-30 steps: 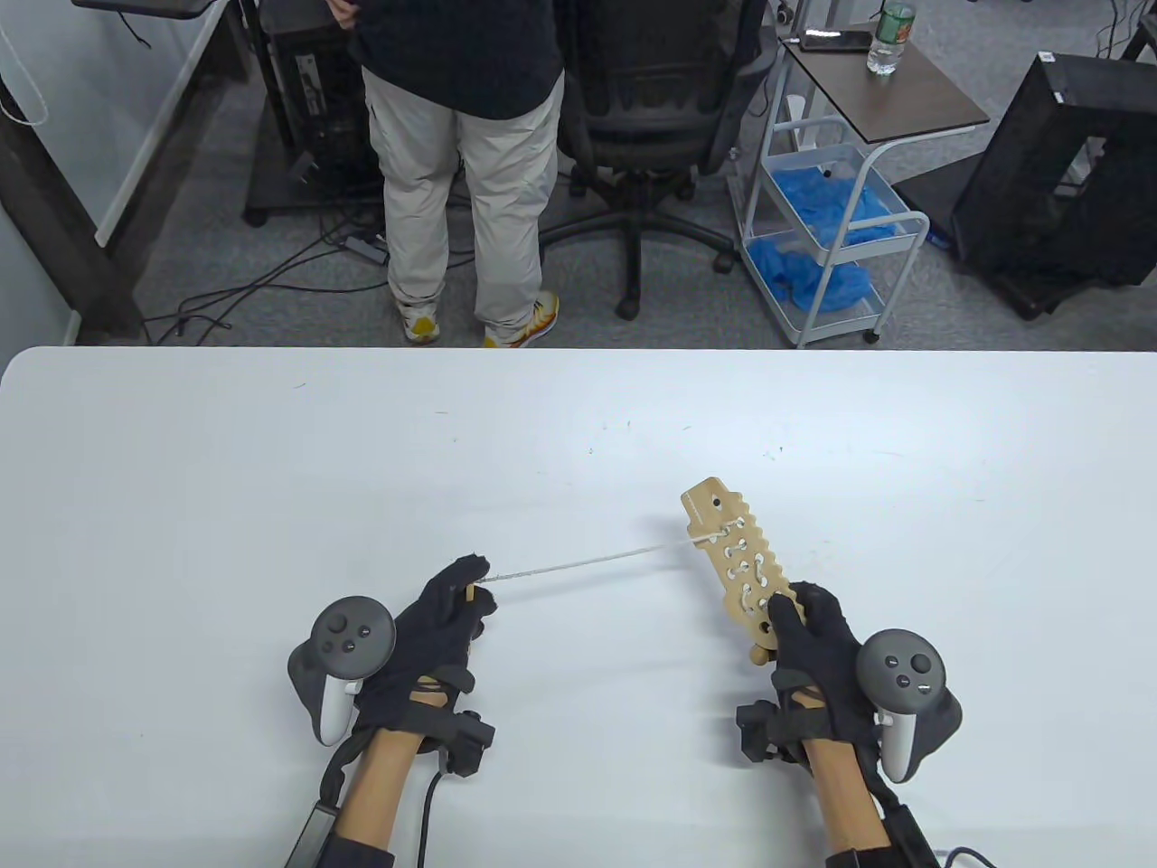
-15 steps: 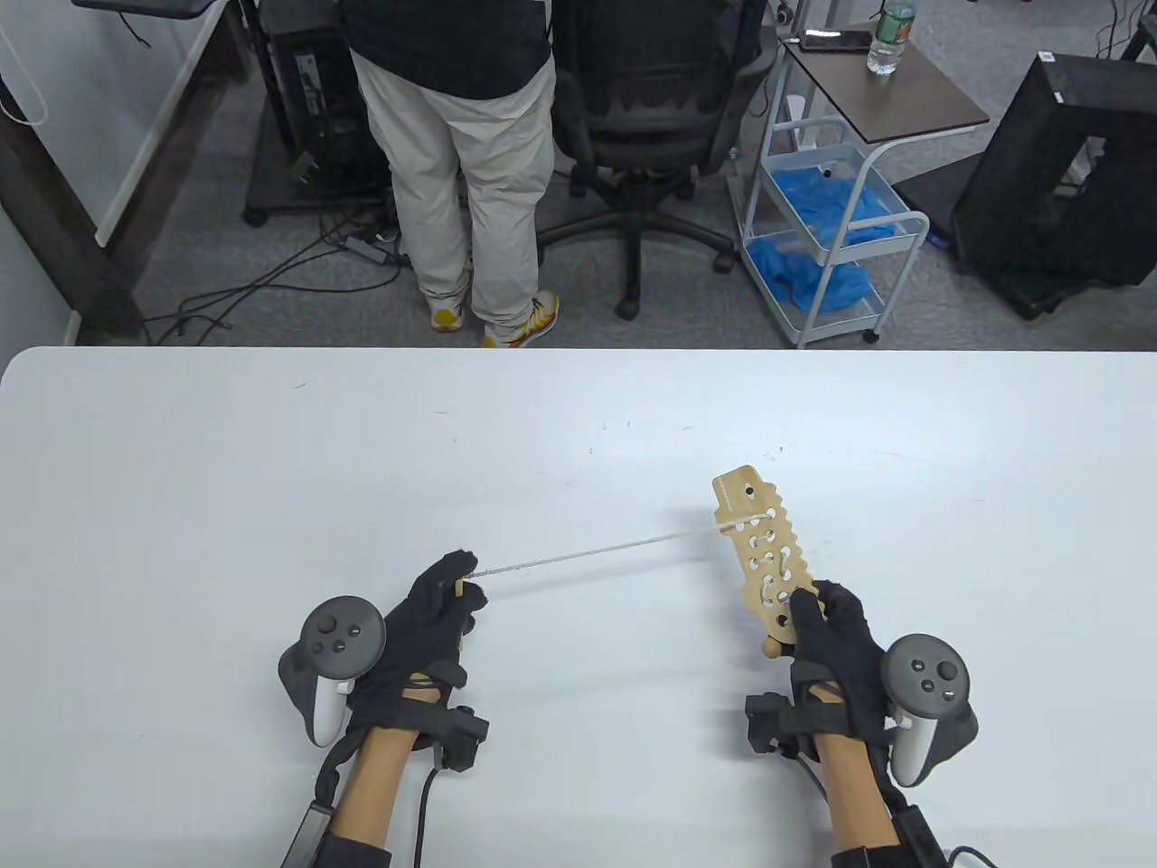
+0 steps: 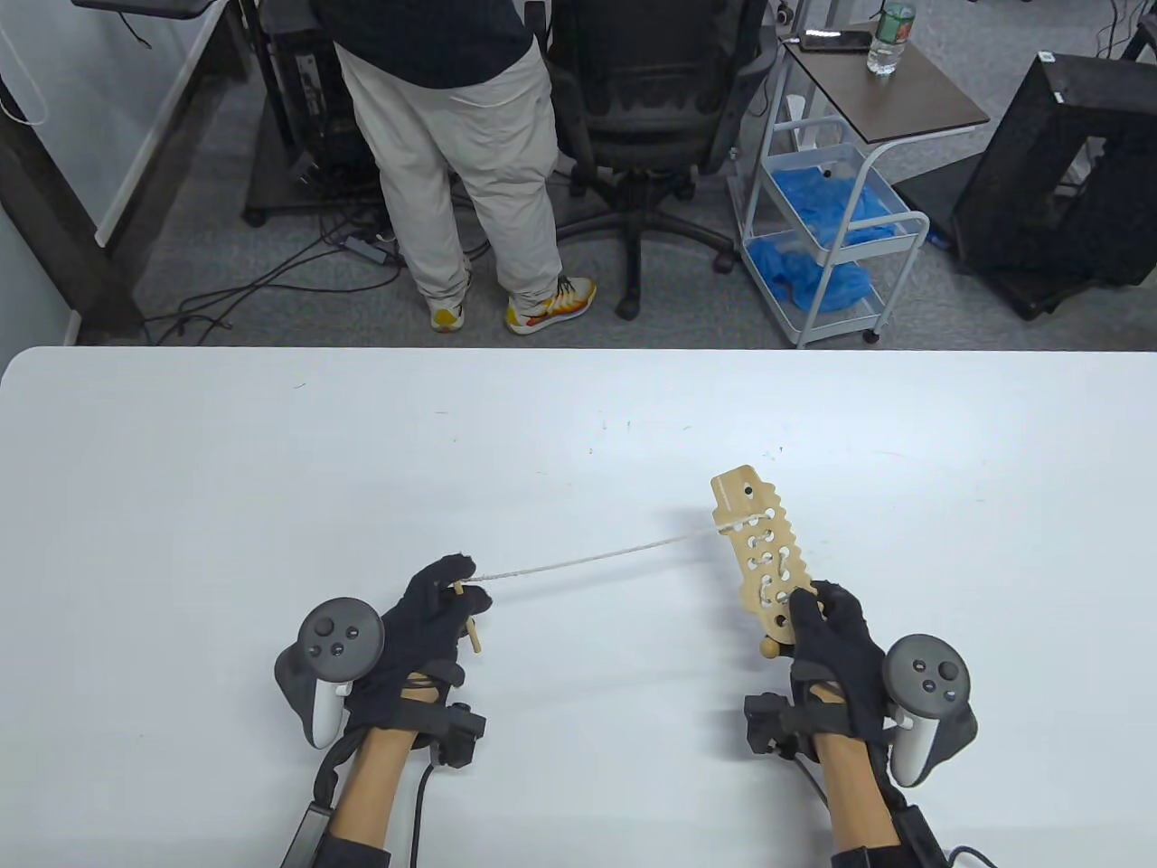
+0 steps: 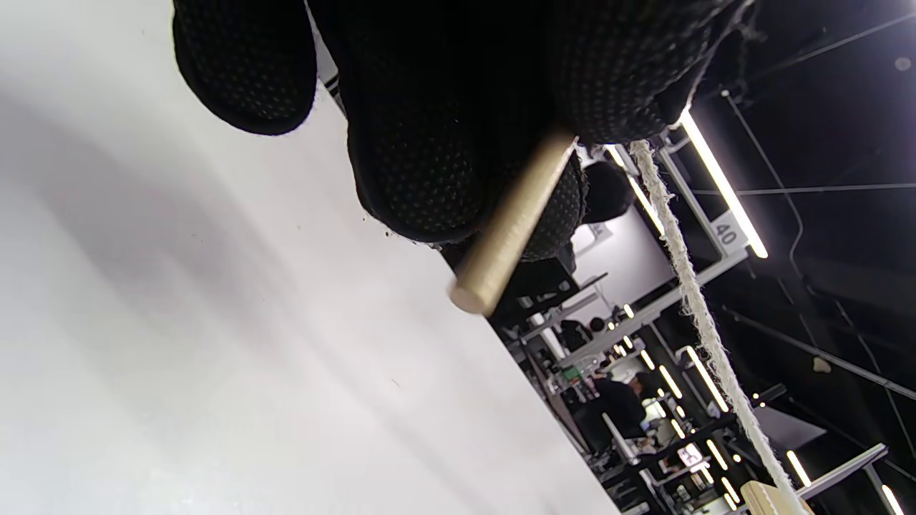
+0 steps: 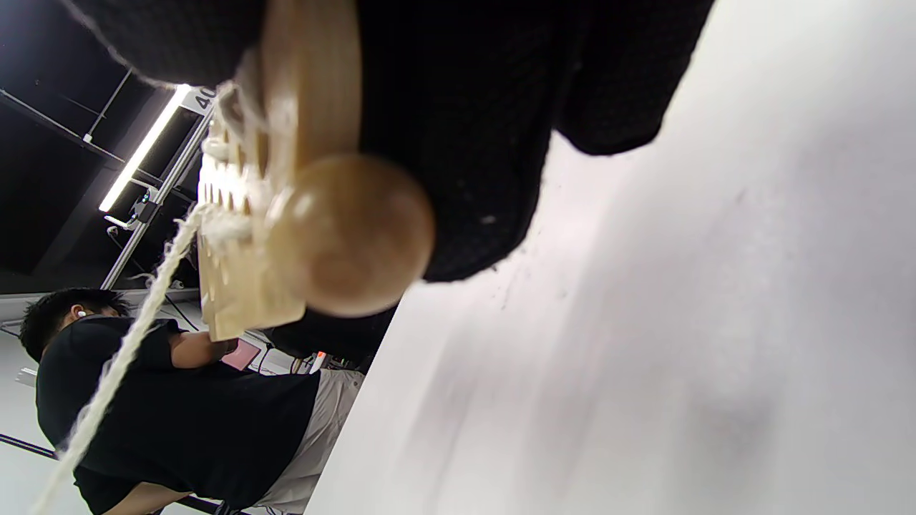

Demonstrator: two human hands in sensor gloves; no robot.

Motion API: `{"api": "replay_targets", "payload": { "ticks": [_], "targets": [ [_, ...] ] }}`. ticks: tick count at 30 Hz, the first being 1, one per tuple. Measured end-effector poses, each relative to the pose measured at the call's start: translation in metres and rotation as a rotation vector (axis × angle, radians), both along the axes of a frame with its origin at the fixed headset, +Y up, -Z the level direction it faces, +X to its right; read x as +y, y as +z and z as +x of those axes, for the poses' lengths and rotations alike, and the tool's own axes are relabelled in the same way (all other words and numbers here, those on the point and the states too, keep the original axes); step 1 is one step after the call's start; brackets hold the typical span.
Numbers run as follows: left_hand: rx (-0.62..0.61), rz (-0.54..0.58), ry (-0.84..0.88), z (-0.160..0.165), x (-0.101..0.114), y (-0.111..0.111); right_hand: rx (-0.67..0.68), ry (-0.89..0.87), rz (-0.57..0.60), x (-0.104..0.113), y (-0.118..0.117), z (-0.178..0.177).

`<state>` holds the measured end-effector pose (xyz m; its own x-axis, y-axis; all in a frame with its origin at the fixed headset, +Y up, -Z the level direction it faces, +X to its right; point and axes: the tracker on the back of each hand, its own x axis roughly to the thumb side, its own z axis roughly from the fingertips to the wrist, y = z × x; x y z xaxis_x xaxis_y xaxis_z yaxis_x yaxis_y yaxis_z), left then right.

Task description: Remove rope from all holes on crocodile lacing toy

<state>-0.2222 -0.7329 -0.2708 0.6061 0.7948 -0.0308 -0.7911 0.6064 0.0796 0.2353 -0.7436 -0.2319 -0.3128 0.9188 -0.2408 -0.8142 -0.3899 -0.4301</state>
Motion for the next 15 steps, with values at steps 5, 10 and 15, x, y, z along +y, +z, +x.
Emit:
{"api": "replay_targets", "payload": {
  "ticks": [5,10,15],
  "targets": [
    [-0.019,0.021,-0.011,0.005,0.004,0.002,0.029,-0.019,0.0,0.0,0.0,-0.005],
    [-0.054,0.047,-0.018,0.013,0.008,0.004,0.074,-0.01,0.007,0.002,0.0,-0.013],
    [-0.076,0.08,-0.05,0.02,0.014,0.007,0.115,0.003,0.019,0.004,-0.001,-0.02]
  ]
}}
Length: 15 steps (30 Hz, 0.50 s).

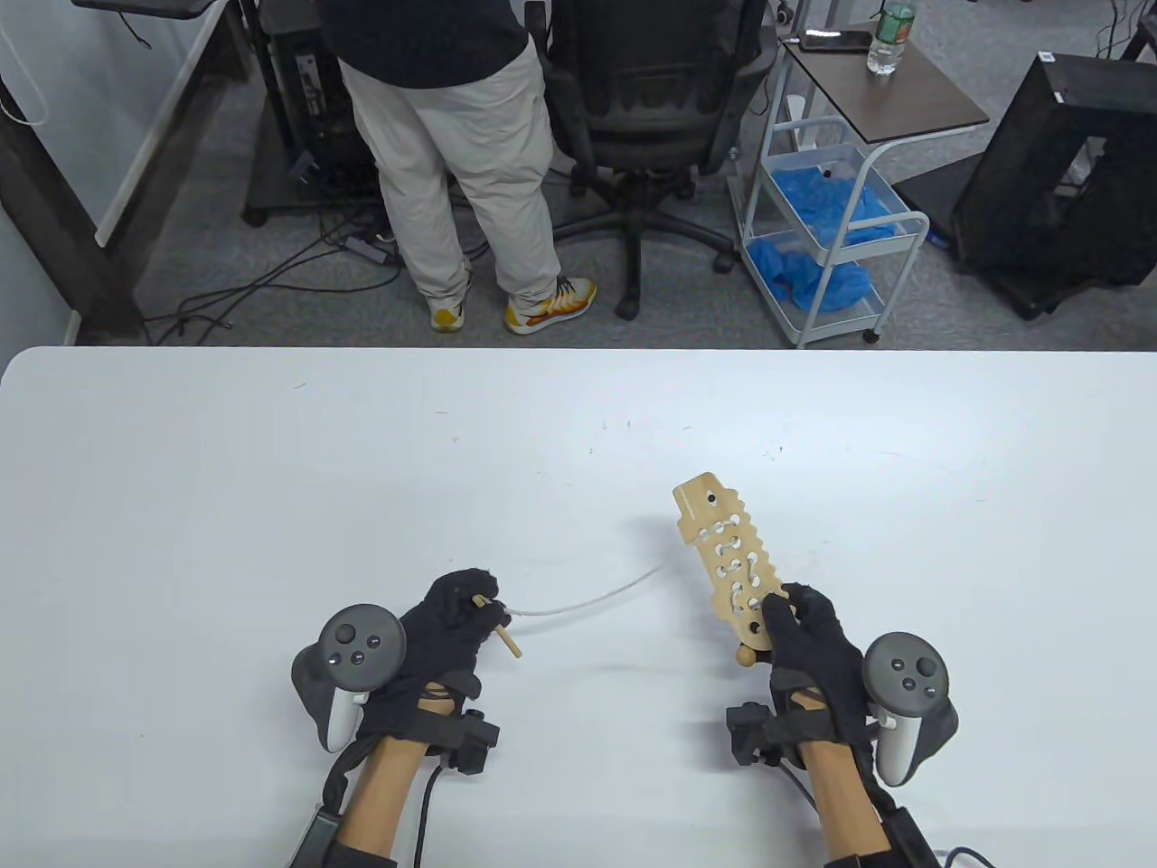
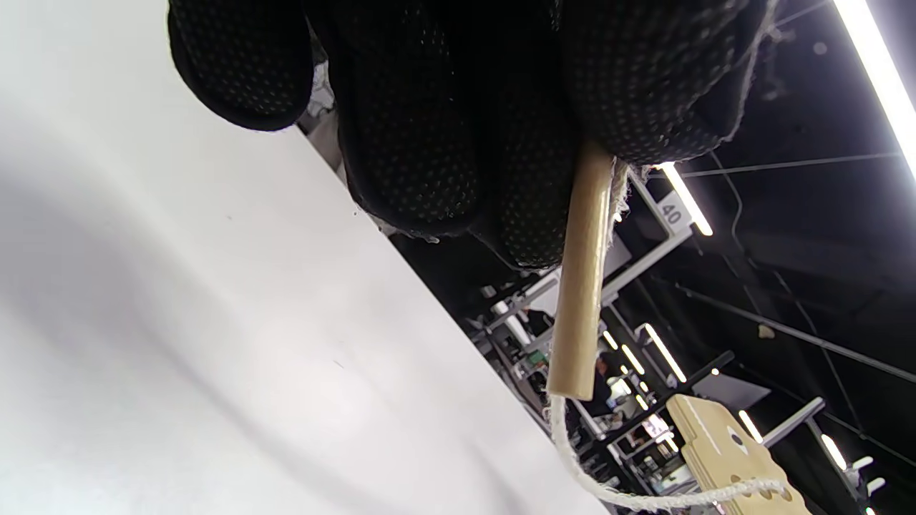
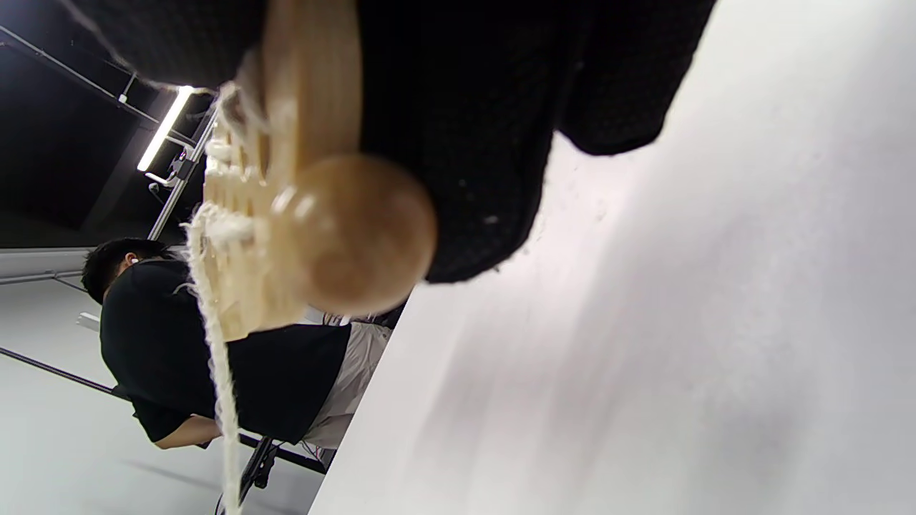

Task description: Remove rope from all holes on crocodile lacing toy

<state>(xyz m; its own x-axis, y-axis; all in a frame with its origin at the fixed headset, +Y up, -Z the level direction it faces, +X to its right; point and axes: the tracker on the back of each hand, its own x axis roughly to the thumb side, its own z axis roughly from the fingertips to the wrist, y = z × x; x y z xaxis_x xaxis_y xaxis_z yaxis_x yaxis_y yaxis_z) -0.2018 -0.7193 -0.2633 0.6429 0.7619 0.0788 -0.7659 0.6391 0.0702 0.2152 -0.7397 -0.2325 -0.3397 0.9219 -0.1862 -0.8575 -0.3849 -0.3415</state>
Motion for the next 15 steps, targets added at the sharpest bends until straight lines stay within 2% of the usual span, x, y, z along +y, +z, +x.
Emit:
{"api": "replay_targets", "payload": {
  "ticks": [15],
  "targets": [
    [-0.017,0.129,-0.073,0.015,0.016,0.013,0.101,0.069,0.022,0.002,0.002,-0.021]
  ]
}}
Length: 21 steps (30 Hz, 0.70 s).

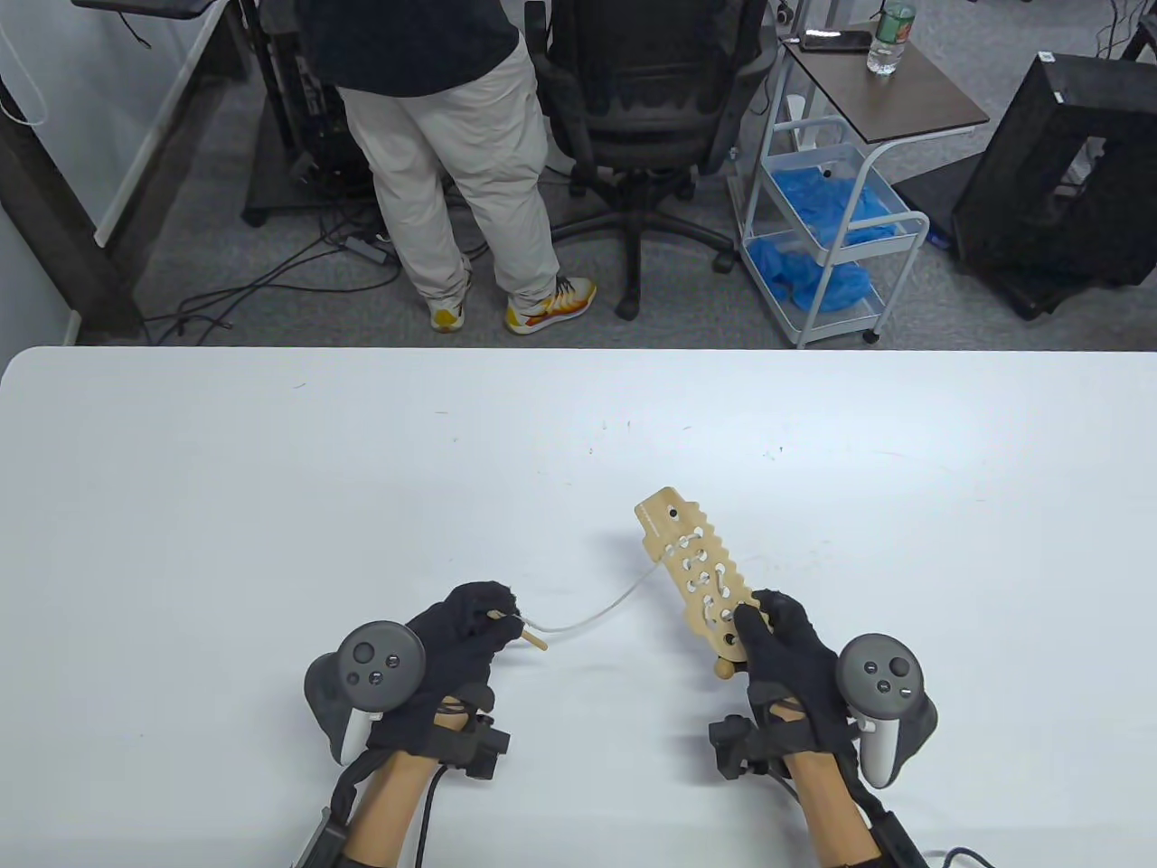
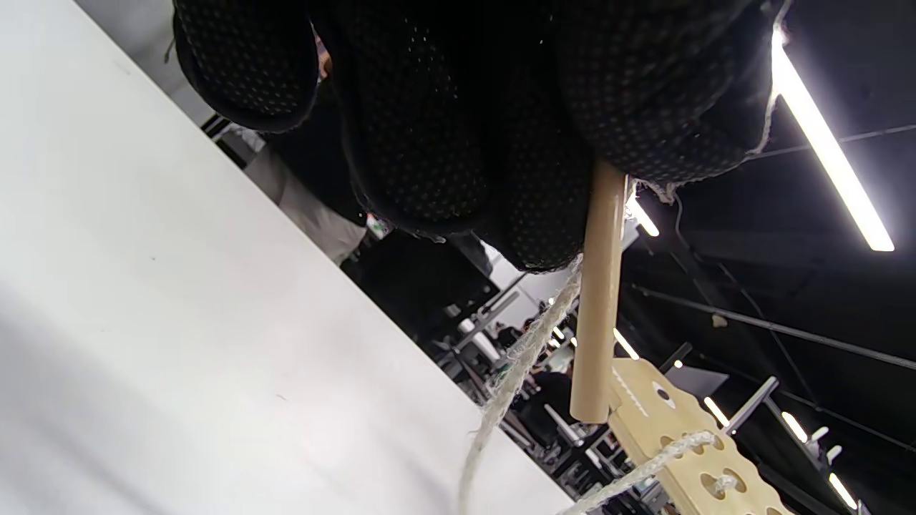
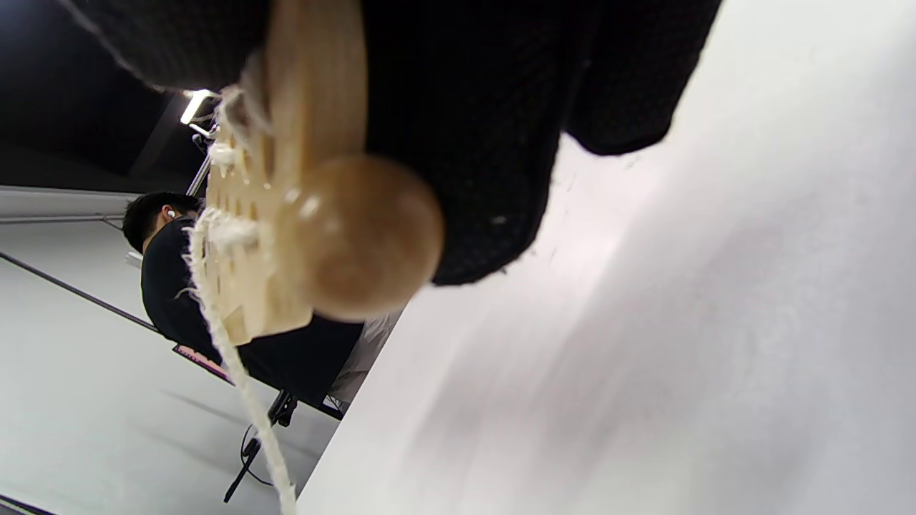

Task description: Remove rope from all holes on crocodile lacing toy

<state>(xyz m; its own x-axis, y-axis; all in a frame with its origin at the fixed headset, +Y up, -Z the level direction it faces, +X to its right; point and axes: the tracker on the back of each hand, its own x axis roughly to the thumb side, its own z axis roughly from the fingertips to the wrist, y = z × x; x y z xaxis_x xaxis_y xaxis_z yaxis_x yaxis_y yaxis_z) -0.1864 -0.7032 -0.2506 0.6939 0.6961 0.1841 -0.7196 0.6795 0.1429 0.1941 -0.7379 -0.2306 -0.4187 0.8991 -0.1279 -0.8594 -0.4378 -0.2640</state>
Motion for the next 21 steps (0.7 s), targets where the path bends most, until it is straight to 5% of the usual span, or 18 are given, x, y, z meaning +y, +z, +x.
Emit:
{"api": "replay_targets", "payload": {
  "ticks": [21],
  "targets": [
    [-0.038,0.074,-0.045,0.014,0.008,0.011,0.14,0.091,0.006,0.001,0.006,-0.03]
  ]
}}
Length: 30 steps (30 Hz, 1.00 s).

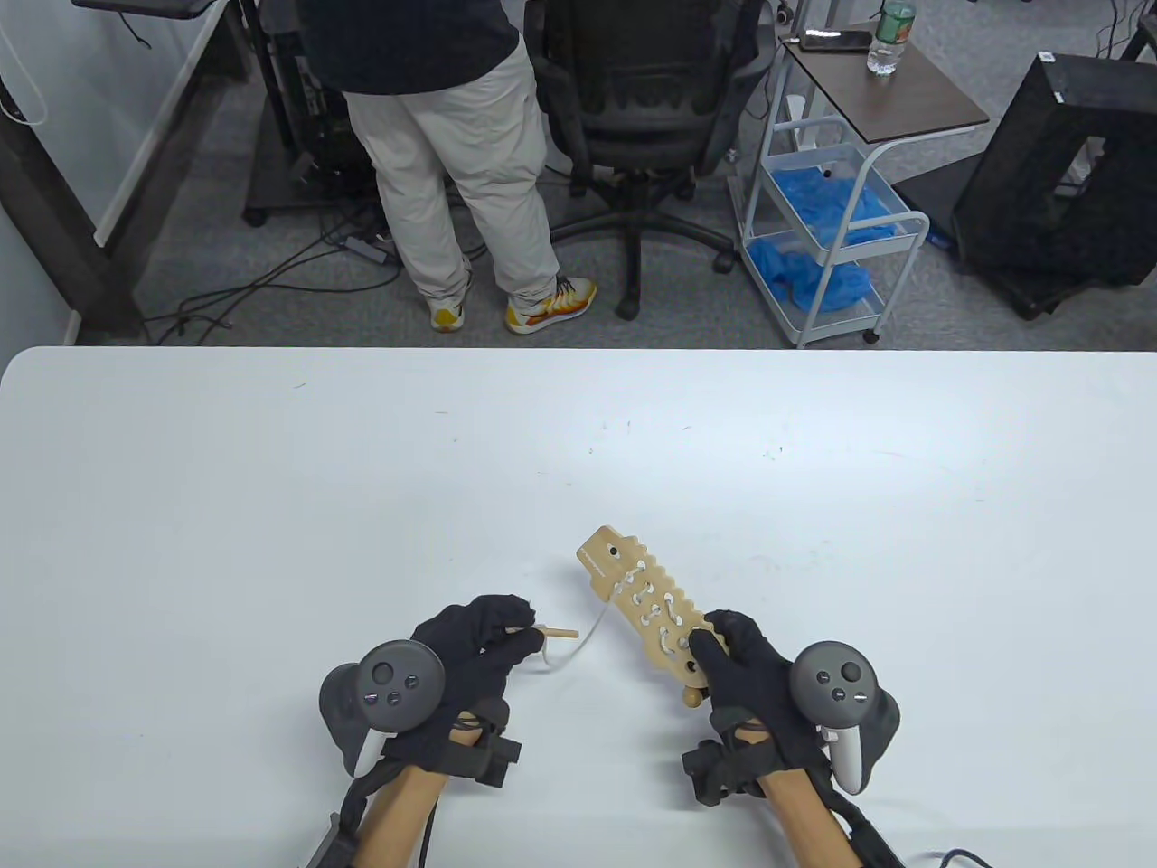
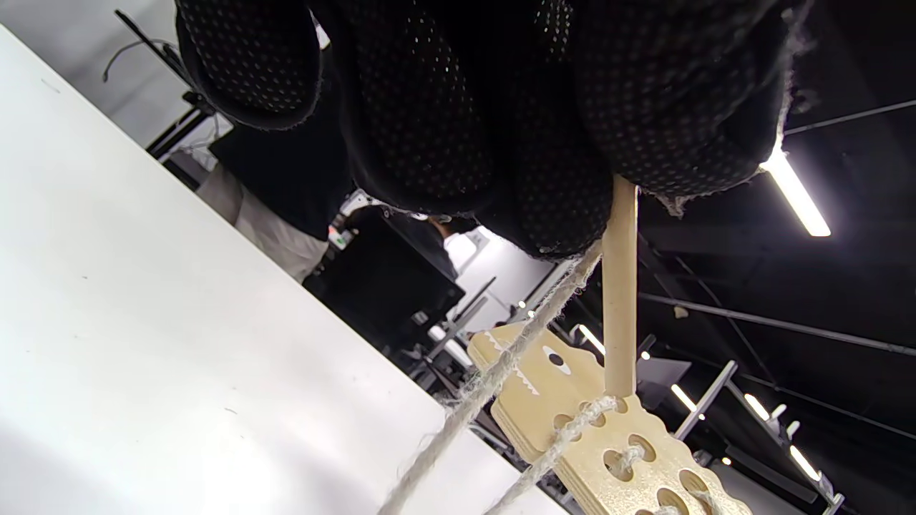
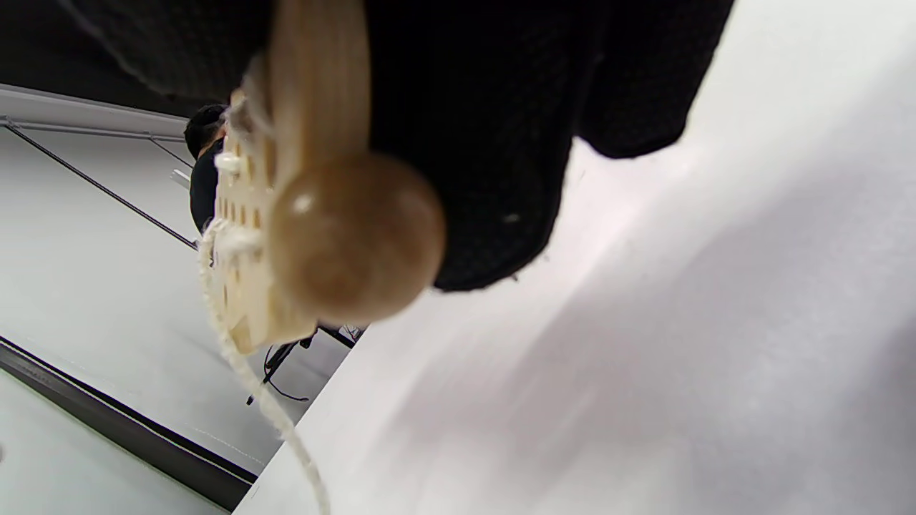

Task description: Remove rope from all holes on crocodile lacing toy

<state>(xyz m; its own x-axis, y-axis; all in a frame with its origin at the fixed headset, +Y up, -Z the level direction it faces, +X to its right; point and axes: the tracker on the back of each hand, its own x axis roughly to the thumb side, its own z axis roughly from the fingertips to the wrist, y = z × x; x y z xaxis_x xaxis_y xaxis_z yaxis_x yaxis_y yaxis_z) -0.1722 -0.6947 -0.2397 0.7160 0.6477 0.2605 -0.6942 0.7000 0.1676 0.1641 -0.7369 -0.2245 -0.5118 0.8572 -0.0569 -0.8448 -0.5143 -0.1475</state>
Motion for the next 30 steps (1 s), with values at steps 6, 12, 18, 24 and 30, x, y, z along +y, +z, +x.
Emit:
{"api": "replay_targets", "payload": {
  "ticks": [6,12,18,24,30],
  "targets": [
    [-0.003,0.004,-0.001,0.001,-0.001,0.0,0.009,0.001,-0.003,0.0,0.0,-0.001],
    [0.003,0.013,-0.005,0.001,0.0,0.002,0.045,0.054,-0.001,-0.001,0.0,-0.007],
    [0.007,0.024,-0.02,0.003,0.002,0.003,0.077,0.083,0.011,0.0,0.002,-0.013],
    [0.019,0.049,-0.083,0.006,0.004,0.006,0.159,0.109,0.026,0.002,0.003,-0.021],
    [0.037,0.071,-0.148,0.009,0.005,0.007,0.228,0.122,0.036,0.006,0.005,-0.03]
  ]
}}
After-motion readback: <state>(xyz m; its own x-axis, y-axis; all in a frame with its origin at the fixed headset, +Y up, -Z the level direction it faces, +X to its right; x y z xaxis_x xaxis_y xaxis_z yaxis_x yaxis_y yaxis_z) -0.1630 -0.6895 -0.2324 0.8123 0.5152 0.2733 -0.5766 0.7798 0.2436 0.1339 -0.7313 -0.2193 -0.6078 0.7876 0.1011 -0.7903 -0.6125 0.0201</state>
